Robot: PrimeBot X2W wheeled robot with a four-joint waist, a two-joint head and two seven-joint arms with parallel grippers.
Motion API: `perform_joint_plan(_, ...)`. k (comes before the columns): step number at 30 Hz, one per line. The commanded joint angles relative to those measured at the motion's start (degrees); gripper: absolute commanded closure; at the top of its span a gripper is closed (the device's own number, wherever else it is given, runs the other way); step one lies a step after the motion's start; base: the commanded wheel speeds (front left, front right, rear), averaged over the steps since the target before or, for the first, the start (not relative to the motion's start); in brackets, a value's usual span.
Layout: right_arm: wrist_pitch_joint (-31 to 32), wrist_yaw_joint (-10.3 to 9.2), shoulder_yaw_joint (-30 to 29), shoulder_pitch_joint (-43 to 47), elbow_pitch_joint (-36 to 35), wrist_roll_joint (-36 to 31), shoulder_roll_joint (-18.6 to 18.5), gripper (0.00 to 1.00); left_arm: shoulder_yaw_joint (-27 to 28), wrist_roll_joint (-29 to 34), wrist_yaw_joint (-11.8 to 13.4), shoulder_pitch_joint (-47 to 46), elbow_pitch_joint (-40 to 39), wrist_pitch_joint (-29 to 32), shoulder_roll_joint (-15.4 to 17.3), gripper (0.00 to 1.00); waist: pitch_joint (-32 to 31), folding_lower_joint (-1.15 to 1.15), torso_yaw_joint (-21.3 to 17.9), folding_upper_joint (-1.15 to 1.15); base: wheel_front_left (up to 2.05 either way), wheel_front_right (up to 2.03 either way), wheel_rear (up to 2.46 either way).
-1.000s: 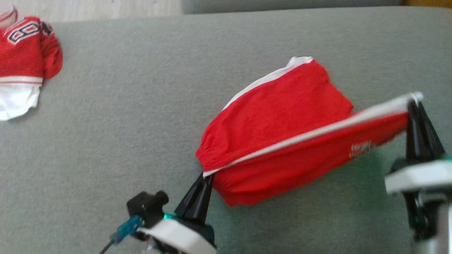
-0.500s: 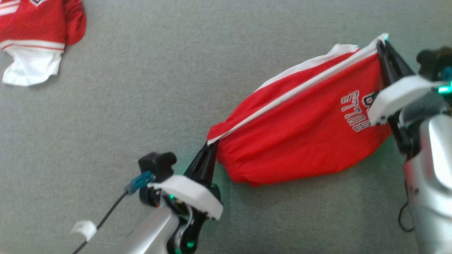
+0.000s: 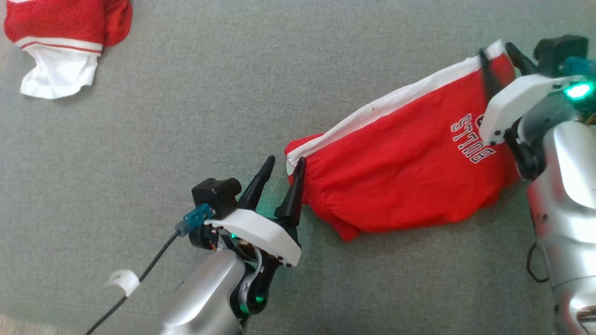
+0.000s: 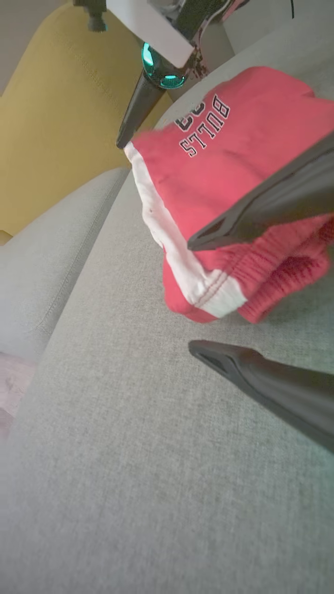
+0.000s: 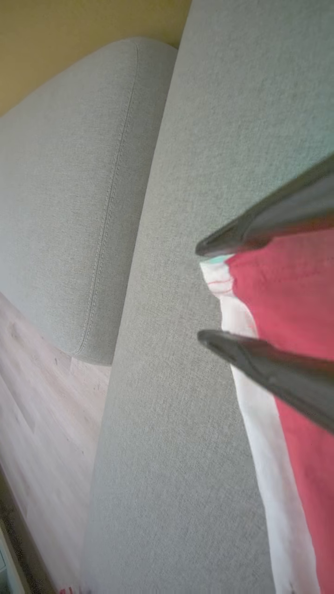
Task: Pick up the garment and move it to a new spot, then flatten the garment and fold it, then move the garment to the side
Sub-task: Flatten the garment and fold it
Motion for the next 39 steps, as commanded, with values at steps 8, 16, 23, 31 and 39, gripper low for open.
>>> perform_joint_plan(8, -2.02, -0.04, 3.59, -1.71, 0.52, 3.86, -1.40, 0.00, 1.80, 2.27, 1.99, 2.54, -5.64, -2.97, 4.20, 0.00, -3.62, 0.00, -1.20, 0.00, 0.00, 0.00, 0.00)
perform_joint_plan(16, 3.68, -0.04, 6.66, 3.65, 0.72, 9.84, -7.77, 0.00, 5.57, 4.65, 7.63, 9.34, -13.74, -7.03, 10.42, 0.00, -6.82, 0.00, -0.71, 0.00, 0.00, 0.00, 0.00)
perform_joint_plan(23, 11.63, -0.04, 8.14, 7.88, -0.18, 16.79, -11.27, 0.00, 7.61, 4.97, 10.55, 11.88, -17.90, -7.22, 13.23, 0.00, -5.50, 0.00, 0.82, 0.00, 0.00, 0.00, 0.00)
perform_joint_plan(31, 17.67, -0.04, 9.97, 9.09, -0.64, 21.51, -11.42, 0.22, 8.40, 4.64, 11.20, 12.25, -19.16, -7.44, 13.57, 0.00, -4.40, 0.00, 1.75, 0.00, 0.00, 0.00, 0.00)
perform_joint_plan(39, 15.06, -0.04, 9.32, 7.86, -1.42, 22.56, -9.84, 1.00, 8.75, 5.16, 11.96, 11.83, -19.54, -7.75, 13.66, 0.00, -4.79, 0.00, 0.23, 0.00, 0.00, 0.00, 0.00)
